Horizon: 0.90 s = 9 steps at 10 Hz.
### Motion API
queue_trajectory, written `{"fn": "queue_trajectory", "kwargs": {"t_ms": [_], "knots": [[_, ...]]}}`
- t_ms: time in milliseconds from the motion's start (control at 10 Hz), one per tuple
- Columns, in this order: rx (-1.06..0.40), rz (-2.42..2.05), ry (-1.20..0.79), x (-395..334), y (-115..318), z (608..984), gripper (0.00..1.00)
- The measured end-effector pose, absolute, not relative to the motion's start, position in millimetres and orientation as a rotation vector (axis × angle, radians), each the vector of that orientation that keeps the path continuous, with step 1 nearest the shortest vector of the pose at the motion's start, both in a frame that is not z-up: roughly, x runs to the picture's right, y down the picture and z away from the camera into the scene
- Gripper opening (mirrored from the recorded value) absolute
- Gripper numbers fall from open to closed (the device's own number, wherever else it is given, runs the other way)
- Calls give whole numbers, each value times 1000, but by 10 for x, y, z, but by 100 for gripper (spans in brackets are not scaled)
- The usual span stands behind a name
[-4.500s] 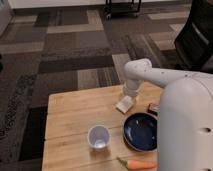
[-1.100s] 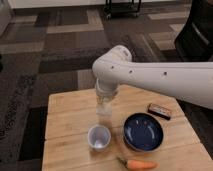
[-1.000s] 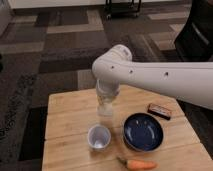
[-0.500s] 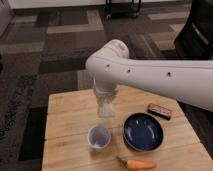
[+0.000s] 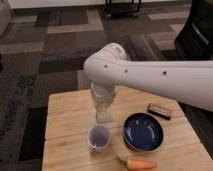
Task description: Place the white sponge in the ceramic cup
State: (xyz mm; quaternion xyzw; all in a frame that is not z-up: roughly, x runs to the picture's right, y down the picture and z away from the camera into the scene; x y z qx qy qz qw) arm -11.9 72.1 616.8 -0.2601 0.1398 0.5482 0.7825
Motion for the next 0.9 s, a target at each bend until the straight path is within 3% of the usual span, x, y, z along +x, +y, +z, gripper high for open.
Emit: {"fn": "queue_trajectory", "kwargs": {"t_ms": [900], "knots": [[-570, 1176, 299, -133, 744, 6153, 0]]}}
